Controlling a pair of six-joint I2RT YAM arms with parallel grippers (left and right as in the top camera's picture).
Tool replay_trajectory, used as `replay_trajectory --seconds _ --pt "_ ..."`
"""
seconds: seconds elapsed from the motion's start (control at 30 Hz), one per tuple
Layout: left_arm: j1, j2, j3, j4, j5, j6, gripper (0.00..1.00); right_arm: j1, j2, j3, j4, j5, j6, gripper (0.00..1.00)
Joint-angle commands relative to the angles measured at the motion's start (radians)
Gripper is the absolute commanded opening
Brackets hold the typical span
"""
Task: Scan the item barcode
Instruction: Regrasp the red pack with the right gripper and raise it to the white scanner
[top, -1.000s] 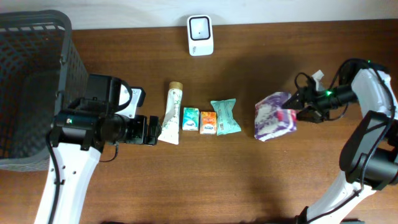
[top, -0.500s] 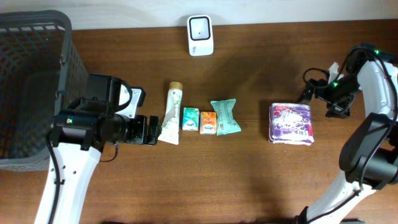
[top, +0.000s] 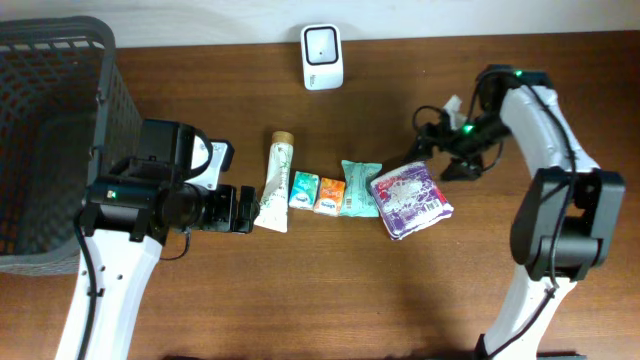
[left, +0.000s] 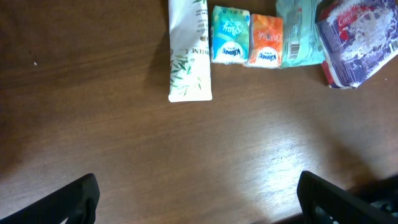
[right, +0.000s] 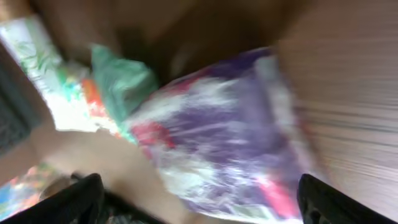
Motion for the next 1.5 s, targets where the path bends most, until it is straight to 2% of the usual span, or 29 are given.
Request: replay_trajectory --seconds 0.0,0.03,0.07,0.1,0.17,0.27,0.3,0.33,0.4,0.47,0.5,0.53,0.57,0.6,0.7,0.77,0.83,0.93,0.97,1.03,1.07,1.17,1.27,1.47 --pt "-0.003 -0.005 -0.002 0.003 0.0 0.023 0.99 -0.098 0.002 0.067 -0.018 0.181 -0.043 0.95" --pt "-0.003 -0.005 -0.002 0.003 0.0 0.023 0.99 -0.12 0.002 0.066 0.002 0.156 -0.044 0.98" --pt "-0.003 -0.005 -0.002 0.003 0.0 0.023 0.99 -0.127 0.002 0.056 0.024 0.155 -0.051 0.98" --pt "-0.003 -0.005 -0.002 0.003 0.0 0.023 0.99 -0.107 0.002 0.011 0.083 0.143 -0.204 0.98" --pt "-0.003 -0.005 -0.002 0.003 0.0 0.023 0.99 -0.071 0.01 -0.033 0.09 0.05 -0.333 0.98" --pt "-0.003 -0.005 -0.002 0.003 0.0 0.023 0.99 -0.023 0.013 -0.095 0.129 0.034 -0.359 0.97" --pt "-0.003 -0.005 -0.002 0.003 0.0 0.023 0.99 -0.014 0.013 -0.115 0.138 0.034 -0.359 0.95" --pt "-0.003 -0.005 -0.002 0.003 0.0 0.023 0.99 -0.013 0.013 -0.164 0.165 0.033 -0.359 0.88" --pt "-0.003 -0.005 -0.002 0.003 0.0 0.023 0.99 -0.013 0.013 -0.216 0.201 0.019 -0.359 0.87" --pt "-0.003 -0.005 -0.002 0.003 0.0 0.023 0.99 -0.013 0.013 -0.324 0.259 -0.139 -0.41 0.83" --pt "-0.003 -0.005 -0.002 0.003 0.0 0.023 0.99 -0.013 0.013 -0.342 0.261 -0.18 -0.41 0.6" --pt "-0.003 -0.005 -0.002 0.003 0.0 0.023 0.99 -0.013 0.013 -0.343 0.247 -0.213 -0.41 0.24" --pt "-0.003 -0.005 -0.002 0.003 0.0 0.023 0.99 -0.013 0.013 -0.339 0.23 -0.277 -0.41 0.04" --pt "-0.003 -0.005 -0.002 0.003 0.0 0.023 0.99 -0.014 0.013 -0.313 0.2 -0.327 -0.41 0.04" --pt "-0.003 -0.005 -0.002 0.003 0.0 0.023 0.99 -0.014 -0.01 -0.05 -0.038 -0.345 -0.407 0.04" --pt "-0.003 -0.005 -0.002 0.003 0.0 0.023 0.99 -0.014 -0.033 0.139 -0.126 -0.423 -0.407 0.04" --pt "-0.003 -0.005 -0.002 0.003 0.0 0.023 0.99 -0.011 -0.048 0.278 -0.117 -0.637 -0.407 0.04" --pt "-0.003 -0.005 -0.002 0.003 0.0 0.023 0.99 0.016 -0.048 0.287 -0.019 -0.737 -0.407 0.04" --pt "-0.003 -0.005 -0.002 0.003 0.001 0.023 0.99 0.039 -0.048 0.287 0.039 -0.729 -0.336 0.04" --pt "-0.003 -0.005 -0.002 0.003 0.0 0.023 0.99 0.084 -0.048 0.287 0.191 -0.544 0.002 0.04" --pt "-0.003 -0.005 -0.002 0.003 0.0 0.023 0.99 0.101 -0.048 0.287 0.22 -0.447 0.11 0.04" --pt "-0.003 -0.005 -0.002 0.002 0.0 0.023 0.99 0.22 -0.048 0.287 0.314 -0.149 0.332 0.04" --pt "-0.003 -0.005 -0.002 0.003 0.0 0.023 0.99 0.322 -0.048 0.287 0.422 -0.076 0.339 0.04" --pt "-0.003 -0.005 -0.002 0.003 0.0 0.023 0.99 0.332 -0.048 0.287 0.423 -0.07 0.339 0.04"
